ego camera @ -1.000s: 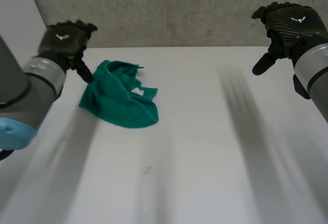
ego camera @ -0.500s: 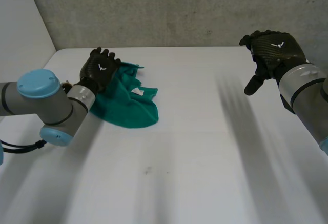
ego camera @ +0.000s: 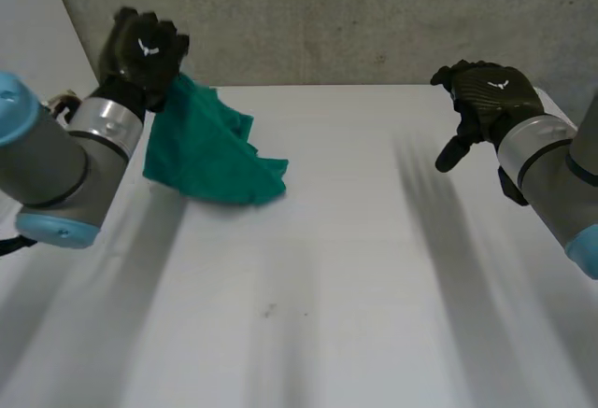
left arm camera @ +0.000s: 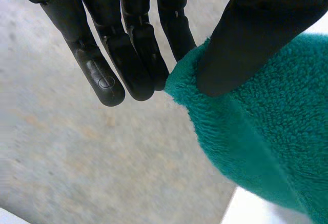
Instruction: Fold the towel.
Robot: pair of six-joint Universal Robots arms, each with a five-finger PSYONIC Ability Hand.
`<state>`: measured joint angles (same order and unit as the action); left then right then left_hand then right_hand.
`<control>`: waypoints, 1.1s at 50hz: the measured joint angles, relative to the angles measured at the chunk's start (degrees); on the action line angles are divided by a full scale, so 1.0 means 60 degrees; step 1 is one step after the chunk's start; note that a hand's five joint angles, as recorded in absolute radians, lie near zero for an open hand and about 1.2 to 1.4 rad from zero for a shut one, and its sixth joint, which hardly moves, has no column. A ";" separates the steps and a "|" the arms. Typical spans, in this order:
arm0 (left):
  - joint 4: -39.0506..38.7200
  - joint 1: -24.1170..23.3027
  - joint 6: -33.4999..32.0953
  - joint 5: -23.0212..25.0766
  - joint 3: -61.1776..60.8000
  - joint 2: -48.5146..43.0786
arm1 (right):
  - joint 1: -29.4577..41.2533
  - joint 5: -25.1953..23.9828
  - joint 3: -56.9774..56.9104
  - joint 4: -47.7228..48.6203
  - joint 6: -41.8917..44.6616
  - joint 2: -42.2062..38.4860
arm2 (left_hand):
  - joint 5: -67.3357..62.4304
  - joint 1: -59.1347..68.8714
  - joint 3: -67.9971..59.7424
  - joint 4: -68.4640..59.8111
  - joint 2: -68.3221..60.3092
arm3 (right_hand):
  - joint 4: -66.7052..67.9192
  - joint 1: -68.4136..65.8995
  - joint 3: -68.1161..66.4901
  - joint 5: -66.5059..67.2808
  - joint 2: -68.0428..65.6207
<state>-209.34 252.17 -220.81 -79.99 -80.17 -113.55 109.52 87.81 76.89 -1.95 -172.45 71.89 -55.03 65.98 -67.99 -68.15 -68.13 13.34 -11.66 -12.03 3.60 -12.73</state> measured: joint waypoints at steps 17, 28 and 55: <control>0.0411 -0.0641 0.0275 0.0008 -0.2016 0.3881 | 0.1312 -0.3405 -0.2867 -0.0493 -0.5469 -0.2867 | 0.0000 0.0000 -0.0044 -0.0041 -0.0059 | 0.0000 0.0000 0.0000 0.0000 0.0000; 0.0527 -0.1032 0.0268 -0.0013 -0.2429 0.4336 | 0.2716 -0.3883 -0.5598 -0.0458 -0.7048 -0.5994 | 0.0000 0.0000 -0.0044 -0.0043 -0.0065 | 0.0001 0.0002 0.0000 0.0000 0.0000; 0.0275 -0.1030 0.0874 -0.0342 -0.2224 0.4707 | 0.2667 -0.1968 -0.7891 -0.0683 -0.4471 -0.5851 | 0.0000 0.0000 -0.0048 -0.0045 -0.0069 | 0.9107 -0.7196 -0.9238 0.8661 -0.9066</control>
<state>-207.68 245.99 -215.57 -82.04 -93.52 -85.31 125.52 76.00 29.55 -6.05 -199.27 36.79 -55.03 65.98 -68.28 -68.42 -68.55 67.98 -54.84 -67.45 55.57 -67.13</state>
